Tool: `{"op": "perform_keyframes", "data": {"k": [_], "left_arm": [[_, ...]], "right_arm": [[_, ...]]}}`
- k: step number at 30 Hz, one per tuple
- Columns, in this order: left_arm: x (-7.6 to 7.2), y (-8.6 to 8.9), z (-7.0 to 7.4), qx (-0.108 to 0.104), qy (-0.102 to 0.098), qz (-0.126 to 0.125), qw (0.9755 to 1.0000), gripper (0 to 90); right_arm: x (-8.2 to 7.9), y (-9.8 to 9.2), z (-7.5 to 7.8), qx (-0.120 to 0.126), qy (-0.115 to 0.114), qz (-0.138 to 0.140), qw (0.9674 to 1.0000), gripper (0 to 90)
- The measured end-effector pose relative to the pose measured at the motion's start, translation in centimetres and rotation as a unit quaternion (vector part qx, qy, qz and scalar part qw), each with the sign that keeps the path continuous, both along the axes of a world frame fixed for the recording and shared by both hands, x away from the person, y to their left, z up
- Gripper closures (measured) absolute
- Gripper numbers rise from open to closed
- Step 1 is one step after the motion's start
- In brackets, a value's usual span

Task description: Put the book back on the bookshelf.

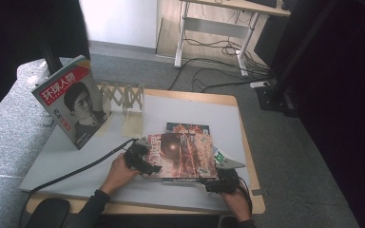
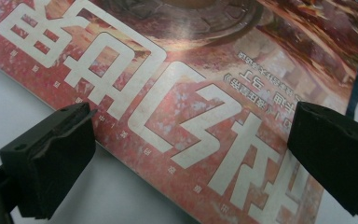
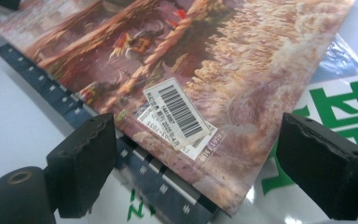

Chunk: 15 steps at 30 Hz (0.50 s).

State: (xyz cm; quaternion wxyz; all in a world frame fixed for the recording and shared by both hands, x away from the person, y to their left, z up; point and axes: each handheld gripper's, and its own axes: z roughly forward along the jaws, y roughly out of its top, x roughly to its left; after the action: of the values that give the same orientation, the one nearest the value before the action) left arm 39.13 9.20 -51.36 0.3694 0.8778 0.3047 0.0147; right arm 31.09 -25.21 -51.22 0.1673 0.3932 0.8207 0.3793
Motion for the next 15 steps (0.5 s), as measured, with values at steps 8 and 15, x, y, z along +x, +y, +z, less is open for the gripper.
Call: {"op": "perform_keyframes", "data": {"k": [8, 15], "left_arm": [[-0.2, 0.8, 0.6, -0.004, -0.021, 0.006, 0.9997, 5.0], [-2.2, 1.6, 0.2, 0.008, -0.034, 0.002, 0.9994, 4.7]], "right_arm": [[1.1, -1.0, 0.2, 0.014, 0.012, -0.002, 0.9998, 5.4], [3.7, -0.4, 0.8, 0.013, -0.004, -0.001, 0.9999, 2.8]]}}
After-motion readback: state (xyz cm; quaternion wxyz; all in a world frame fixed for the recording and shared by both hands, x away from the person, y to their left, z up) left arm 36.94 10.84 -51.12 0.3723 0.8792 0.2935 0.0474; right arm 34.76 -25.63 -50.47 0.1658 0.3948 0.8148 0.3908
